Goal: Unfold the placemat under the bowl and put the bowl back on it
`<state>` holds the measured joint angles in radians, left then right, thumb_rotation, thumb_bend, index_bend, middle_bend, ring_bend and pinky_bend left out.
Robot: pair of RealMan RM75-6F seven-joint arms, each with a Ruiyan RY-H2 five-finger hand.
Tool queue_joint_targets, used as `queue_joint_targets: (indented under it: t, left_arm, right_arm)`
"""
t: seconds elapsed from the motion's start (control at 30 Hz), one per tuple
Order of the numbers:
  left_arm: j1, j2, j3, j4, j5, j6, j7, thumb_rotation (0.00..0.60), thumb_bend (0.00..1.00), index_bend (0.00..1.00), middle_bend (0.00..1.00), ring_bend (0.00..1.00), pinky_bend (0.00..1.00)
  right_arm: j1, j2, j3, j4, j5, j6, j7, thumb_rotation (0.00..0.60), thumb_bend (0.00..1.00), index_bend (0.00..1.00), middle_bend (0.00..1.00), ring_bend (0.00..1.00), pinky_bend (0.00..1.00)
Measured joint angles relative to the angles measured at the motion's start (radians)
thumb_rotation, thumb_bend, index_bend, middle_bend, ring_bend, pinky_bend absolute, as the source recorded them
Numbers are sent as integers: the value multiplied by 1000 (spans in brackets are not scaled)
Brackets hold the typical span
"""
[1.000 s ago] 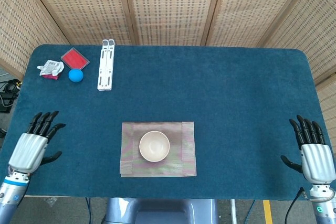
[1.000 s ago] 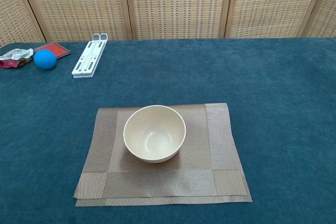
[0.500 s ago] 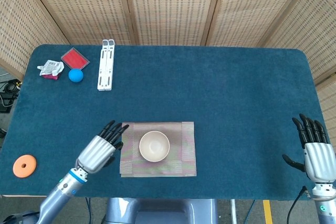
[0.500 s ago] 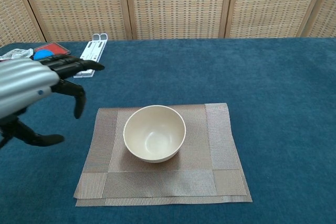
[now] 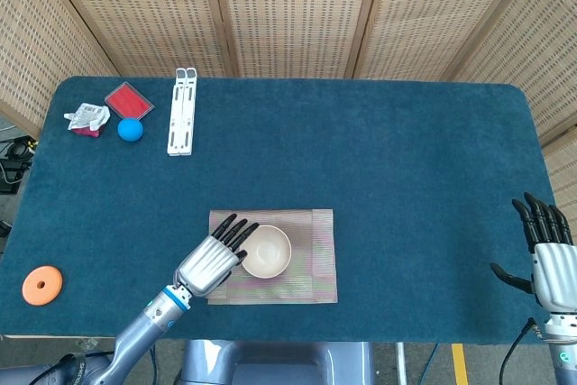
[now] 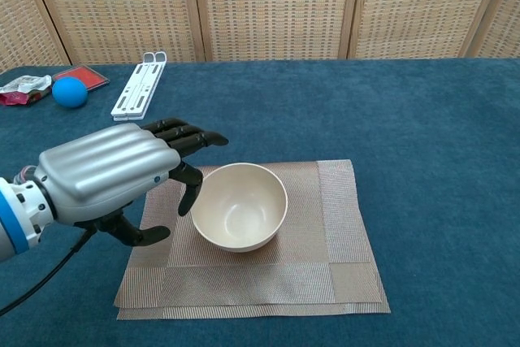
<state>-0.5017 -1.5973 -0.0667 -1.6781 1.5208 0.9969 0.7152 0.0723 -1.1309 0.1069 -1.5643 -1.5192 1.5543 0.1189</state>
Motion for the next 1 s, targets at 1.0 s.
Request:
queue_joint_targets:
  t: [1.0]
  left_arm:
    - [-89,-181,7,209,-62,-1,6,600,448,687,0,0,0]
  right_arm:
    - [8,8,-2,-2,14,-30,32,600,134,50,0,0,0]
